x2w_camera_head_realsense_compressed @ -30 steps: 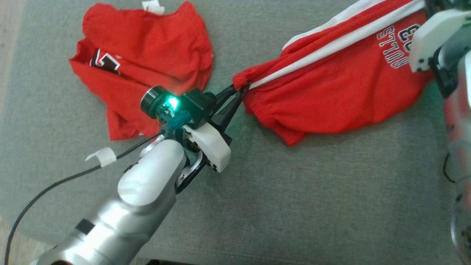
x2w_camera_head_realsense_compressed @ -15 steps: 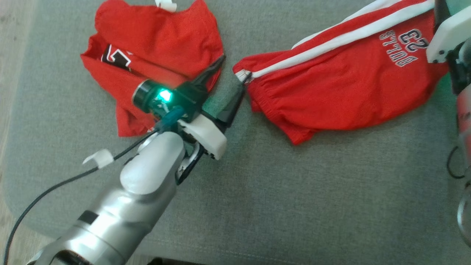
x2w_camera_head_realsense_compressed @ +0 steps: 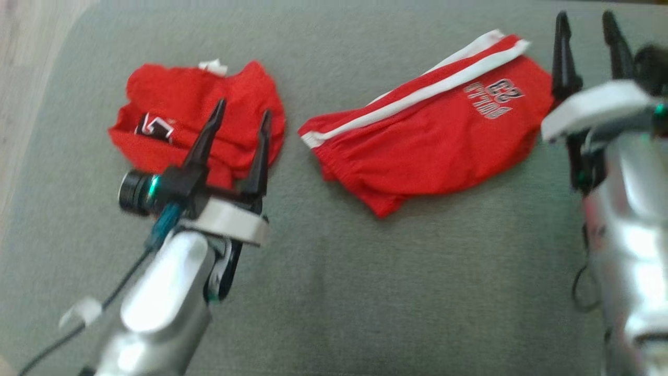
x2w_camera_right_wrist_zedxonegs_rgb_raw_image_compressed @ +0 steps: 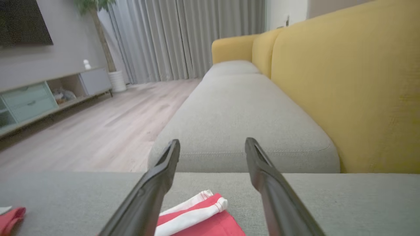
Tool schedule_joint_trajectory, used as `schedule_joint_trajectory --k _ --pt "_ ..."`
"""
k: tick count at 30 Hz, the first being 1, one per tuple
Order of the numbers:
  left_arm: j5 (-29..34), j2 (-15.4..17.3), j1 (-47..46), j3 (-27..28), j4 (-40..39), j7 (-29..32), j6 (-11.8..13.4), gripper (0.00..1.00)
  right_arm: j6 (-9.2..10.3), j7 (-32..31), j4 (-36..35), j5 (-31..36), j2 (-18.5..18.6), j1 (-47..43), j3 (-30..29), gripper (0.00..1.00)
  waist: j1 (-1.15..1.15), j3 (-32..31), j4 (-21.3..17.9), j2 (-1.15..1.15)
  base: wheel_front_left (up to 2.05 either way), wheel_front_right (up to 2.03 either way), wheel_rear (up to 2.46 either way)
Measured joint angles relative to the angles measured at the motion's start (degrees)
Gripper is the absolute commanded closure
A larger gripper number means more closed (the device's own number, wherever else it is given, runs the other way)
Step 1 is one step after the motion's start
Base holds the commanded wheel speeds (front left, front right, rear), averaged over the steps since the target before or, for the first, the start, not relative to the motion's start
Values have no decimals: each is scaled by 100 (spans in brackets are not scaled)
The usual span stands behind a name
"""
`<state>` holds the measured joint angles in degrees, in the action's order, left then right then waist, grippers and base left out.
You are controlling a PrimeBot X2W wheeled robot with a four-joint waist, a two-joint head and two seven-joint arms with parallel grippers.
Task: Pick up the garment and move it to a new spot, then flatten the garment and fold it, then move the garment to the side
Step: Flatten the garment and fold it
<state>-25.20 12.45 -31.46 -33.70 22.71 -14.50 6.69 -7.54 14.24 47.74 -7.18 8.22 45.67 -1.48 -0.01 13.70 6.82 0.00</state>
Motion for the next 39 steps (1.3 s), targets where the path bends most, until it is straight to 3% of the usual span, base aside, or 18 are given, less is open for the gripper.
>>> schedule_joint_trajectory --k 7,11,14,22,27,33,39 --pt "164 -3 1360 631 -801 -5 89 0 0 14 -2134 -377 -316 -2365 135 0 -1 -403 -302 0 0 0 0" --pt "271 -91 2020 984 -987 -5 55 0 0 14 -2581 -382 -464 -3510 256 0 0 -512 -451 0 0 0 0" --pt "309 -249 2287 1263 -1065 -5 -94 0 0 14 -2700 -469 -510 -3786 286 0 0 -554 -526 0 0 0 0" --pt "614 -555 2222 1552 -1136 -7 -535 0 0 -227 -2976 -456 -547 -3465 163 0 1 -303 -424 0 0 0 0" --pt "683 -754 1832 1717 -1080 -13 -728 0 0 -1190 -2876 -504 -549 -2470 -368 0 3 74 -265 0 0 0 0" --pt "812 -892 1534 1726 -955 -13 -929 0 0 -2204 -1903 126 -353 -1070 -1287 0 4 529 68 0 0 0 0" --pt "811 -972 1294 1725 -890 -14 -1024 0 0 -2440 -809 951 -14 -450 -1694 0 3 837 478 0 0 0 0"
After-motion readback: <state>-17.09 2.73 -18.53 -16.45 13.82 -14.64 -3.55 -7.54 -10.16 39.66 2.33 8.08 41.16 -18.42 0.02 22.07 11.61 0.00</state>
